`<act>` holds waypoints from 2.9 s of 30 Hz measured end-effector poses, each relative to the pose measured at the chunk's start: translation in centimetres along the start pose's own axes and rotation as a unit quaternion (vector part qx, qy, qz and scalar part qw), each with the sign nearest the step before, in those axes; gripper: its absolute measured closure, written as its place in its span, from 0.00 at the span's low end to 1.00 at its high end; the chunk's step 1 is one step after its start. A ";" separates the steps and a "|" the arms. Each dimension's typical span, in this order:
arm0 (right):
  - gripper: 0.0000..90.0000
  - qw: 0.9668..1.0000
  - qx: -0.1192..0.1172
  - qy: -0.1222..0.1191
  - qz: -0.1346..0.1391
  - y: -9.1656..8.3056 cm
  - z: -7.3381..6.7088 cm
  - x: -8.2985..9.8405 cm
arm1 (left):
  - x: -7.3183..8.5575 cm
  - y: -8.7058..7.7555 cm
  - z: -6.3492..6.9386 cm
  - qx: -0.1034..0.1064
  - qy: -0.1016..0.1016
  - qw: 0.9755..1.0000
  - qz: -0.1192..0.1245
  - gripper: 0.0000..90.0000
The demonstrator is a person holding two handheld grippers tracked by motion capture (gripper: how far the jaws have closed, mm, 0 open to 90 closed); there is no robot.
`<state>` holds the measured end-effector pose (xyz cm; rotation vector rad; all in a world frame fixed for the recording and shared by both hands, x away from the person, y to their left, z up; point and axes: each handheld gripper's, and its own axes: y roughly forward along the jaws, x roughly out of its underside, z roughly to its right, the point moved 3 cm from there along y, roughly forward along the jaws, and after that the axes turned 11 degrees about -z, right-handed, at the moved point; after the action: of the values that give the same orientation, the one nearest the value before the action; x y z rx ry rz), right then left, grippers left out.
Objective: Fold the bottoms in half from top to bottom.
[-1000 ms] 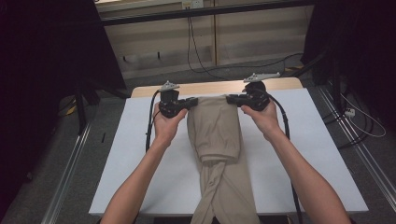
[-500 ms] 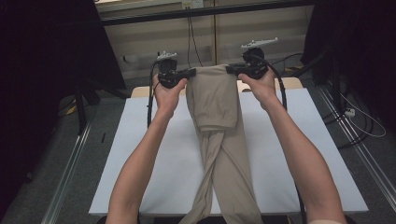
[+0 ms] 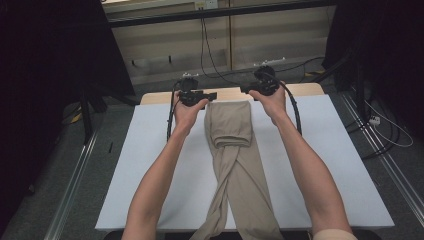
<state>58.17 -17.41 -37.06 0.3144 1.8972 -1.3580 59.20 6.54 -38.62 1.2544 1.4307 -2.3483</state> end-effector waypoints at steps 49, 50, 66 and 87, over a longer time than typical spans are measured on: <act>0.83 0.956 -0.168 -0.206 -0.124 -10.5 -19.7 26.7 | 23.6 -13.3 15.7 0.206 0.151 0.960 -0.117 0.97; 0.83 0.960 -0.162 -0.195 -0.118 -10.6 -19.0 26.4 | 23.7 -13.0 16.3 0.210 0.158 0.957 -0.121 0.96; 0.69 0.972 -0.133 -0.158 -0.116 -8.2 -17.5 24.3 | 24.9 -11.7 13.4 0.161 0.152 0.965 -0.144 0.86; 0.83 0.973 -0.121 -0.162 -0.113 -7.6 -16.4 24.3 | 25.0 -9.4 14.1 0.118 0.183 0.962 -0.162 1.00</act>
<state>30.08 -11.42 -46.58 -0.2405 1.8326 -1.2161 30.20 8.11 -46.69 1.7104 1.6013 -2.6711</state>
